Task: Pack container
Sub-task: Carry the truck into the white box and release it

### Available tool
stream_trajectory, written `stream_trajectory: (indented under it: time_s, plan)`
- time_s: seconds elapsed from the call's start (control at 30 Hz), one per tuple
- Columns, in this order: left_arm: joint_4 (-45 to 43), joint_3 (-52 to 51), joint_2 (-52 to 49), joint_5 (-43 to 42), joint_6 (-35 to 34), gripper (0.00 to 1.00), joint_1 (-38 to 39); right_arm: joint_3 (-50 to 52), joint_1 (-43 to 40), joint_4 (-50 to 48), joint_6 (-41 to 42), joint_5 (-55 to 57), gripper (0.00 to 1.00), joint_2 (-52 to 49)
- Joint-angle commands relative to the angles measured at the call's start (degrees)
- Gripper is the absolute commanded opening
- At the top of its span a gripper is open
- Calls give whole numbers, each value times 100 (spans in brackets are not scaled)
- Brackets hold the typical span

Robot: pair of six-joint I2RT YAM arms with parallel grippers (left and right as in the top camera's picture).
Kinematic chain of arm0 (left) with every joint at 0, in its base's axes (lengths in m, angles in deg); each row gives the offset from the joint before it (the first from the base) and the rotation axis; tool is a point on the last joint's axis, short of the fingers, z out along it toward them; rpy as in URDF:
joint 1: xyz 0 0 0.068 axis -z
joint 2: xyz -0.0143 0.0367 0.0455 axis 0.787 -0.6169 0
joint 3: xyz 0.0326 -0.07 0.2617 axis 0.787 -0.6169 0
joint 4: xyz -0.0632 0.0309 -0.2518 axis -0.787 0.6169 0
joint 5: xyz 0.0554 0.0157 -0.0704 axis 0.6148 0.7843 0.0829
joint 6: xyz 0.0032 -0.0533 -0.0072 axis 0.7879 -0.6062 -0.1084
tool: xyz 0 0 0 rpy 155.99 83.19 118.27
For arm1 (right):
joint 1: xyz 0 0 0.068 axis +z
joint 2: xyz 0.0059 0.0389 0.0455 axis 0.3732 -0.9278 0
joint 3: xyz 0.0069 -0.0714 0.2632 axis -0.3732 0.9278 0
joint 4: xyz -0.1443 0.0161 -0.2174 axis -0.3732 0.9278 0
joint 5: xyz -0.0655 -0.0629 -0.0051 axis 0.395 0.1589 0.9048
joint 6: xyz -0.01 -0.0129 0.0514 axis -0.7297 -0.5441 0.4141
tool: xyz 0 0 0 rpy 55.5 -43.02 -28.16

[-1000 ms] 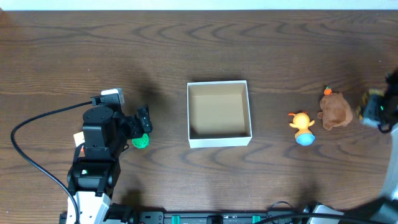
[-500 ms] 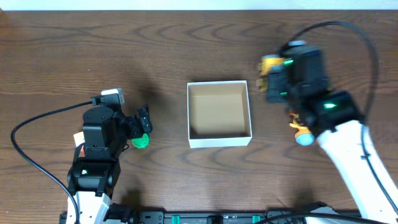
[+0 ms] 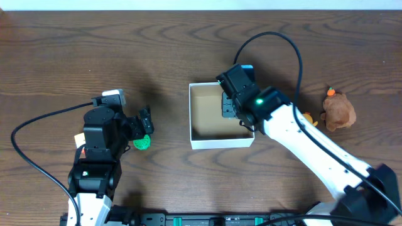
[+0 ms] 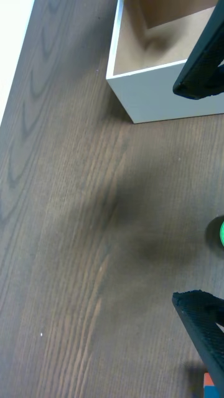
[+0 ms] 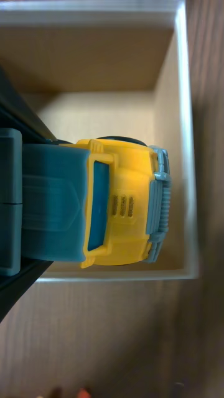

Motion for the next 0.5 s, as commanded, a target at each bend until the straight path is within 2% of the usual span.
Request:
stream_trajectory:
  time_s: [0.0, 0.23, 0.37, 0.47]
  plan:
    - [11, 122, -22, 22, -72, 98, 2, -74, -125, -37, 584, 170, 5, -254]
    - [11, 122, -22, 22, -72, 98, 2, -72, -387, -232, 234, -223, 5, -946]
    - [11, 122, -22, 22, -72, 98, 2, -74, -385, -402, 109, -245, 15, -1169]
    - [11, 122, -22, 22, -72, 98, 2, -74, -365, -551, -149, -267, 17, -1165]
